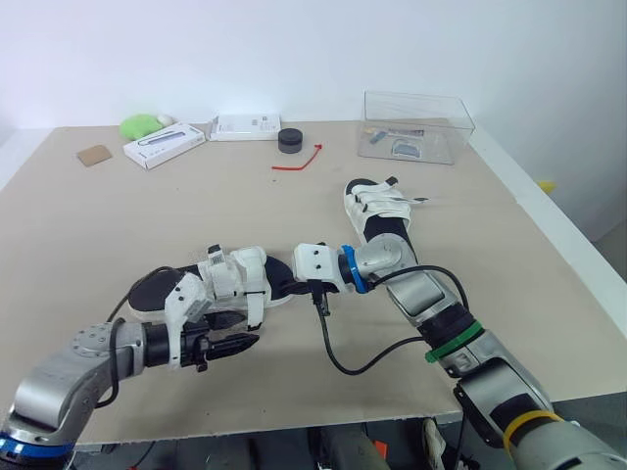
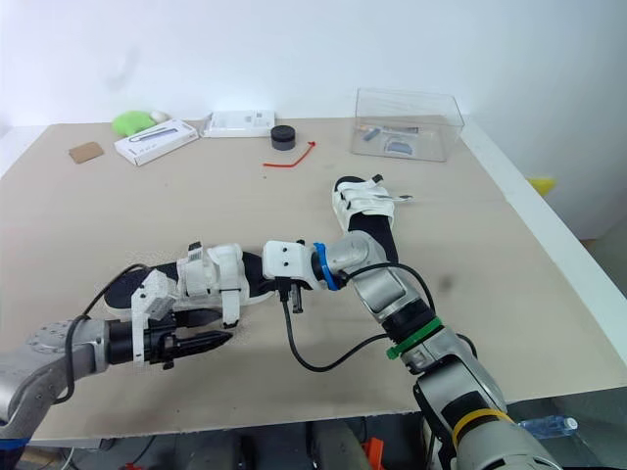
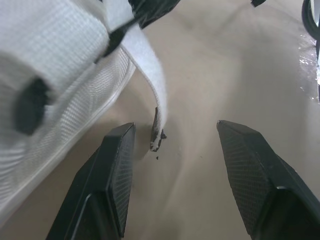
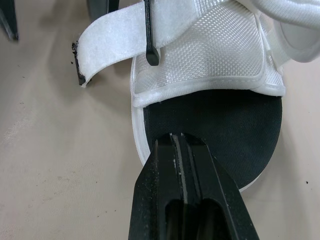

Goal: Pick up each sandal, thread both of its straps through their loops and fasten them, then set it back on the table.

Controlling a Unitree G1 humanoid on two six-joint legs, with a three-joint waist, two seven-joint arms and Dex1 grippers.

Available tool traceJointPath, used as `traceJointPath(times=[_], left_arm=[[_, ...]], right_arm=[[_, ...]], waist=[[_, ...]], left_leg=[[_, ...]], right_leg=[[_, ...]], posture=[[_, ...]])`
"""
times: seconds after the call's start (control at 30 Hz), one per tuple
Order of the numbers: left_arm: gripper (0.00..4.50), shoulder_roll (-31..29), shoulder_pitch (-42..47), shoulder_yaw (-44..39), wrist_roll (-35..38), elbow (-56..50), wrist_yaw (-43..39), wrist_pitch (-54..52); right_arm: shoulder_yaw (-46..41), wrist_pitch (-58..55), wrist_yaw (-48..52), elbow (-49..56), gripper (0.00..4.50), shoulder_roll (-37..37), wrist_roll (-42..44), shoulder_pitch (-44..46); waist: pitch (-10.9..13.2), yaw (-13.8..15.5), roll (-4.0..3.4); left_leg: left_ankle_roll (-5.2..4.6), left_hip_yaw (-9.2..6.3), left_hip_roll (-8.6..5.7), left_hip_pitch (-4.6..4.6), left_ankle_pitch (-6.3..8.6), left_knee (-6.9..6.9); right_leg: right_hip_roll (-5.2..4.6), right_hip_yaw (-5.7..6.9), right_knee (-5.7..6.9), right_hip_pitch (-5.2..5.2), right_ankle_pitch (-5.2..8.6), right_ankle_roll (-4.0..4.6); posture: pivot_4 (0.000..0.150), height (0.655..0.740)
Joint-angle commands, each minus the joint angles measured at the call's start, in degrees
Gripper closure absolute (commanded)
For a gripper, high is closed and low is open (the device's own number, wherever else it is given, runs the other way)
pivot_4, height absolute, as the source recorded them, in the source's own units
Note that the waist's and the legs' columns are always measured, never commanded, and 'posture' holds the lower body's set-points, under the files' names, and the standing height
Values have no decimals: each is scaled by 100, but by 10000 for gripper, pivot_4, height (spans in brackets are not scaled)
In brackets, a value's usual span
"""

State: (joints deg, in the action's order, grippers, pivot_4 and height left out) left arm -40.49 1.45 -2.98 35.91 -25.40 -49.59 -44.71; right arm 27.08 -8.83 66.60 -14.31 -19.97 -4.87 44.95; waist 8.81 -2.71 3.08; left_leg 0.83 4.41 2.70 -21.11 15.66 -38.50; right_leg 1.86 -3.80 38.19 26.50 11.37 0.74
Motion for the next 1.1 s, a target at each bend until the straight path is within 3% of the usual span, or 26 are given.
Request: traceJointPath(times=[0.03, 0.07, 0.13, 0.3, 0.7, 0.93, 1.1], left_arm=[[18288, 125, 217, 112, -17, 56, 59, 103], [18288, 143, 249, 155, -30, 90, 52, 100], [23591, 179, 256, 175, 42, 128, 46, 24], [44130, 151, 104, 150, 191, 60, -53, -8], [44130, 24, -591, -248, 1083, -991, 86, -350], [44130, -288, -920, -383, 975, -1159, 65, -169], [44130, -754, -983, -362, 387, -1224, -234, 480]], right_arm=[[147, -31, 76, -102, 45000, -33, -118, -56], [148, -28, 78, -106, 45000, -35, -121, -52], [148, -34, 79, -99, 45000, -37, -122, -49], [138, -27, 91, -123, 45000, -53, -123, -34], [124, -51, 117, -118, 45000, -90, -124, -41], [133, -6, 122, -175, 45000, -69, -133, -16], [143, 75, 127, -300, 45000, -27, -146, 59]], waist=[[0, 0, 0], [0, -1, 0], [0, -2, 0], [0, -2, 0], [0, -1, 0], [0, 0, 0], [1, -5, -1]], left_leg=[[0, -1, 0, 1, 0, 0], [0, 0, 0, 1, 0, 0], [0, -1, -1, 2, 0, 0], [-1, -2, 1, 2, 1, 1], [-2, -3, 1, 4, 1, 1], [-3, -3, 1, 5, 2, 4], [-3, -3, 1, 6, 2, 5]], right_leg=[[0, 2, 0, -2, 0, 0], [0, 2, -1, -3, 0, 0], [0, 1, -1, -3, 0, 0], [-2, 2, -2, -4, 1, 1], [-8, 3, -4, -7, 3, -2], [-6, 5, -5, -7, 7, 0], [-4, 5, -5, -6, 10, 5]], posture=[[1500, 7261], [1500, 7261], [1500, 7261], [1500, 7261], [1500, 7261], [1500, 7261], [1500, 7261]])
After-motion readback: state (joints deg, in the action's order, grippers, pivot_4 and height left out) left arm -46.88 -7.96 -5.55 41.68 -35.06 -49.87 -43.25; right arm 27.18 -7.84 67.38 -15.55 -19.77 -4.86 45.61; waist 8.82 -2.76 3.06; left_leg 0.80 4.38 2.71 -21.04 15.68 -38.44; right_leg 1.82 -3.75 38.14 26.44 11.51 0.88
